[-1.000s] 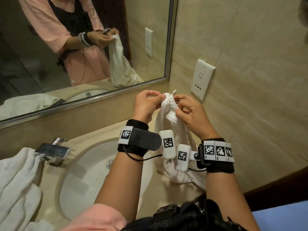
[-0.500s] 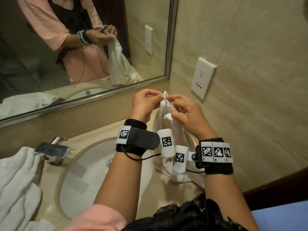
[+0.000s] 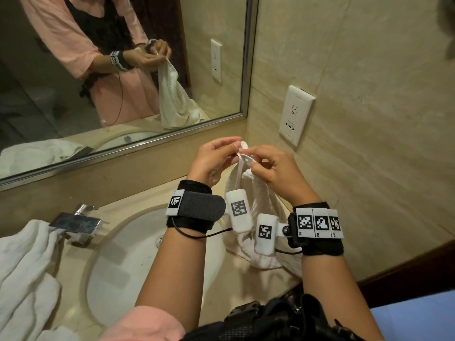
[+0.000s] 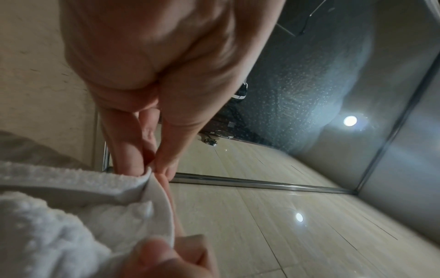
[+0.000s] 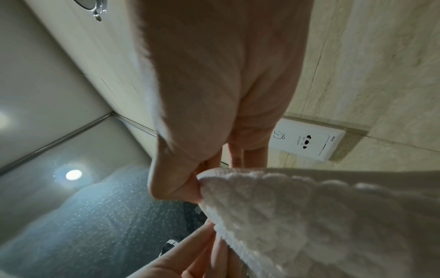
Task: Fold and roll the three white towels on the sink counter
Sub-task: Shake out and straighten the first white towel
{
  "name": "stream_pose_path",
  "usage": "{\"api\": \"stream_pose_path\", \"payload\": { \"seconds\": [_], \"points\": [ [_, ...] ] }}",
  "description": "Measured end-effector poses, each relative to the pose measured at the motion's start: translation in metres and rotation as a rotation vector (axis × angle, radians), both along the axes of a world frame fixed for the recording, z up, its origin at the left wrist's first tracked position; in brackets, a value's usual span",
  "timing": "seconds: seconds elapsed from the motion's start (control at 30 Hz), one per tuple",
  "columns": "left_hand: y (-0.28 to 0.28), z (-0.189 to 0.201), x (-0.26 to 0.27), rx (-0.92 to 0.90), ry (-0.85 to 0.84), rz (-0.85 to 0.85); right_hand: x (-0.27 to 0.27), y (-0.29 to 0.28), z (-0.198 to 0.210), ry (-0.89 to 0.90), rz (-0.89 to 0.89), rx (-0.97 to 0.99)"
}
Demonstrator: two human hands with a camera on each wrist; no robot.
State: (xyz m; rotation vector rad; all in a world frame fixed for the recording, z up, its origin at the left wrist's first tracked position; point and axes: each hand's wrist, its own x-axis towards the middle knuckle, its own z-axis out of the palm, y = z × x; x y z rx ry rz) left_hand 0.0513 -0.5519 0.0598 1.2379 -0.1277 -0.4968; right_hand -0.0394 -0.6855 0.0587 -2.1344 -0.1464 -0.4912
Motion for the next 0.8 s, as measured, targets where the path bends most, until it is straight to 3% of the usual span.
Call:
{"api": "stream_pose_path", "payload": {
  "seconds": [0.27, 0.8],
  "points": [
    [0.005, 0.007, 0.000, -0.024, 0.037, -0.044, -0.004, 0.002, 0.004, 0.033, -0.038, 0.149],
    [0.005, 0.012, -0.004, 0.056, 0.013, -0.047, -0.003, 0.008, 0.007, -0.008, 0.049, 0.058]
  ]
}}
